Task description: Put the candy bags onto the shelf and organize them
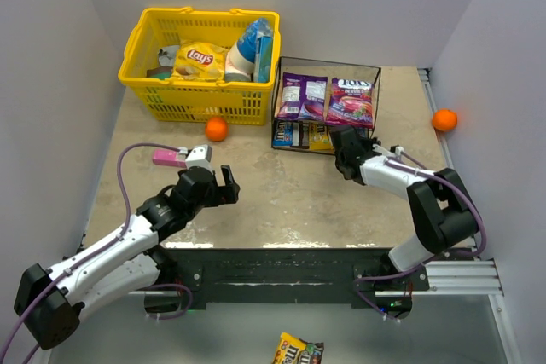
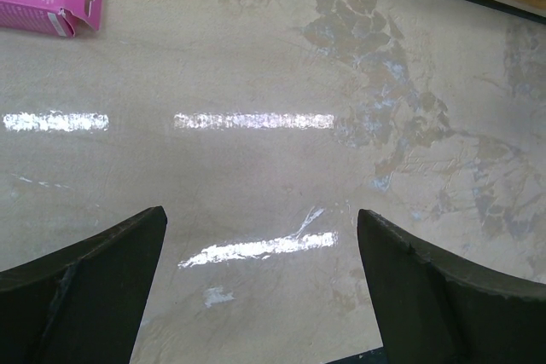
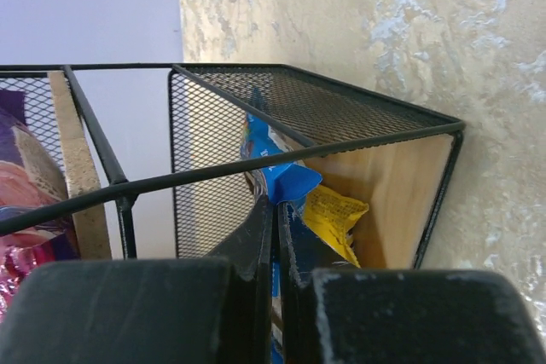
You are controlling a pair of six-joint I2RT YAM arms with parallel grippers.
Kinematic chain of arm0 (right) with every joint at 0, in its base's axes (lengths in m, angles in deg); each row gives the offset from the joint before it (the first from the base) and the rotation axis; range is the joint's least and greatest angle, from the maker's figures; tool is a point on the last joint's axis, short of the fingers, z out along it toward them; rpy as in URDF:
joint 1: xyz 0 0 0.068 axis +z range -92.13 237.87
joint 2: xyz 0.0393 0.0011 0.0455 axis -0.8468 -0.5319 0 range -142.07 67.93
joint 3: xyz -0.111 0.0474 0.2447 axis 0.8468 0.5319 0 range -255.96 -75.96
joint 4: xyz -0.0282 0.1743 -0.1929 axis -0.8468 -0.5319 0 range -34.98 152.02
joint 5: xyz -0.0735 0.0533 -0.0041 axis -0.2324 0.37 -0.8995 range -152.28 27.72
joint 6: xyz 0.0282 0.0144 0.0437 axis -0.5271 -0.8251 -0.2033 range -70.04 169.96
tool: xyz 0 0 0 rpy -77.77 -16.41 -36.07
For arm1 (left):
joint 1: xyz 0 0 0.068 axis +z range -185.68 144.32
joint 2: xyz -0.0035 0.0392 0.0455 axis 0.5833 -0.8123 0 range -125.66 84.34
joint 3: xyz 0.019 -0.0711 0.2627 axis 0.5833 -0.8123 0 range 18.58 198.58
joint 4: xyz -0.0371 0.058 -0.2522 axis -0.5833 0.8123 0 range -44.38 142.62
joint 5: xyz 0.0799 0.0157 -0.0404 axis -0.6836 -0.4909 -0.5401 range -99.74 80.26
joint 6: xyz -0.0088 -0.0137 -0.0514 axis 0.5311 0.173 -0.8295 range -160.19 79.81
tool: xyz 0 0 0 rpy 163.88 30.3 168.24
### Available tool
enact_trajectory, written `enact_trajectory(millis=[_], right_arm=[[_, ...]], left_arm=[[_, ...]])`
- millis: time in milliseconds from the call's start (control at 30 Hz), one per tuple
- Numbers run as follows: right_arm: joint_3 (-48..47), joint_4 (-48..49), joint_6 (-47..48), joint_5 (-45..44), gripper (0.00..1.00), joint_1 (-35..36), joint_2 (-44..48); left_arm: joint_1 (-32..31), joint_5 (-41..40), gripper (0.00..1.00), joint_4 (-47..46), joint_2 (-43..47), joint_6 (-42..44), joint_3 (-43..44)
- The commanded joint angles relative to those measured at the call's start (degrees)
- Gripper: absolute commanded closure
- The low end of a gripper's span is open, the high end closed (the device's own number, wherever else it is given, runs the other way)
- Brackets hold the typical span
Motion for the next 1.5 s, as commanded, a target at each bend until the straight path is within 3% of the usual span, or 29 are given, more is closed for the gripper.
enact_trajectory(millis=[0, 600, 800, 1133, 1267, 1467], right_arm=[[-2.05, -9.02, 3.22, -0.85, 1.0, -1.19, -0.79], [-4.07, -5.42, 8.85, 3.38, 1.0, -4.54, -7.2], [-2.06, -2.52, 9.82, 4.61, 0.87, -4.54, -5.89], [0.58, -4.71, 14.47, 6.27, 0.48, -4.62, 1.75], [1.81, -5.68, 16.67, 7.59, 0.46, -4.54, 4.83], [4.27, -2.44, 18.95, 8.83, 0.65, -4.62, 6.24]], left_arm=[[-0.03, -0.68, 0.0, -1.09, 1.12, 0.65, 1.93], [-0.03, -0.59, 0.0, -2.05, 2.09, 0.83, 0.52], [-0.03, -0.59, 0.01, -1.97, 2.09, 0.83, 0.7], [-0.03, -0.24, 0.0, -2.14, 1.47, 0.74, 1.13], [-0.03, -0.24, 0.0, -2.14, 1.21, 0.83, 1.22], [-0.03, -0.24, 0.0, -1.97, 1.73, 0.65, 1.14]])
